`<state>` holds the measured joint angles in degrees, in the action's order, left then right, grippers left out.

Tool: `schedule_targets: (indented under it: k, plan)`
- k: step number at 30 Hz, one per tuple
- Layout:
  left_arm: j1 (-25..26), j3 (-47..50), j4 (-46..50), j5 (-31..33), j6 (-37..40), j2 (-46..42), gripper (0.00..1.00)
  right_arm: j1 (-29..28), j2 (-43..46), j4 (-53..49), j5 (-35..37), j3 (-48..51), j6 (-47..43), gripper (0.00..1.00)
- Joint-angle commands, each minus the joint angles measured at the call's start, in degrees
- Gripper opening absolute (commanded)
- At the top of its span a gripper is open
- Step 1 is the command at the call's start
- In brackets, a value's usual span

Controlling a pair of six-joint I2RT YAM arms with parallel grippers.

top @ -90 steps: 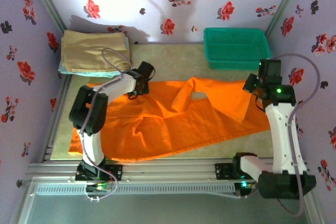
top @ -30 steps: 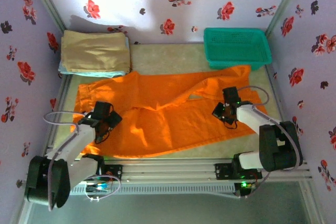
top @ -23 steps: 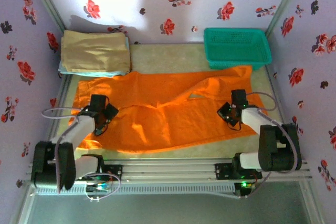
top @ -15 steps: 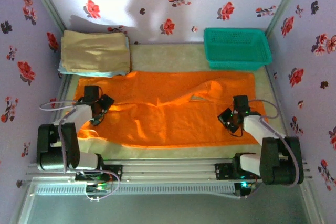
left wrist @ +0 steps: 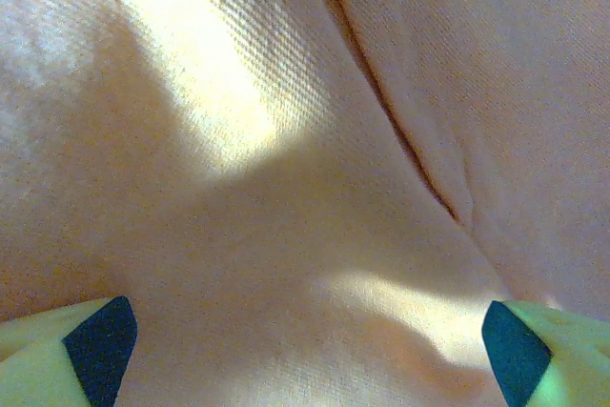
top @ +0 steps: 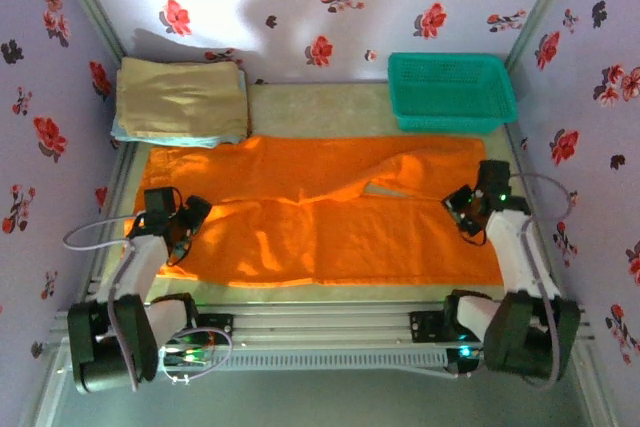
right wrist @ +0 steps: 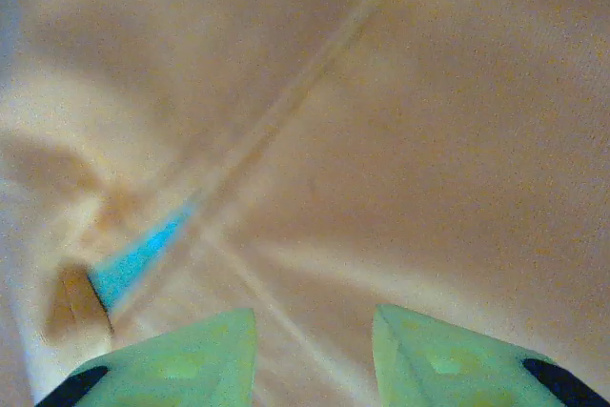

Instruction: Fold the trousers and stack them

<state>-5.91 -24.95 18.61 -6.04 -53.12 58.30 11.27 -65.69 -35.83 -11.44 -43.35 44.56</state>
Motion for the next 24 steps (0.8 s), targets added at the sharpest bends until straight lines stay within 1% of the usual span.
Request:
schedule_targets:
  k: [1,2,4,7,10,13,18,22,23,24]
  plan:
    - [-0.67,0.27,6.44,-1.17,2.5,-4.65,0.97,4.82,-10.13,7.74,-2.91,-2.9,1.25,0.39]
    - [-0.91,-0.05,7.48,-0.99,2.92,-5.74,0.97,5.78,-14.09,9.0,-3.53,-4.39,2.26,0.39]
    - [-1.37,-0.19,8.81,-1.12,3.27,-7.45,0.97,7.04,-20.81,11.93,-7.15,-6.73,3.87,0.36]
    - [-1.64,0.14,9.59,-1.63,3.29,-9.11,0.97,7.85,-26.15,15.19,-9.06,-7.34,6.92,0.37]
    - [-1.78,0.9,9.51,-2.34,3.05,-9.84,0.97,7.93,-27.77,16.3,-9.51,-7.19,8.0,0.41]
    - [-1.73,1.7,8.93,-2.31,3.03,-10.22,0.97,8.81,-28.3,17.21,-8.93,-7.05,8.09,0.42]
    - [-1.83,1.97,8.07,-2.31,2.68,-9.92,0.97,10.09,-29.27,18.16,-9.91,-7.97,8.16,0.37]
    - [-1.82,1.94,7.24,-2.35,2.56,-9.88,0.97,10.25,-31.91,18.86,-9.97,-9.0,8.48,0.34]
    - [-1.82,1.84,7.29,-2.39,2.65,-9.81,0.97,10.39,-32.73,19.26,-10.48,-9.2,8.66,0.32]
    - [-1.82,1.67,7.48,-2.39,2.75,-9.92,0.97,10.45,-33.15,19.66,-10.72,-9.36,8.71,0.27]
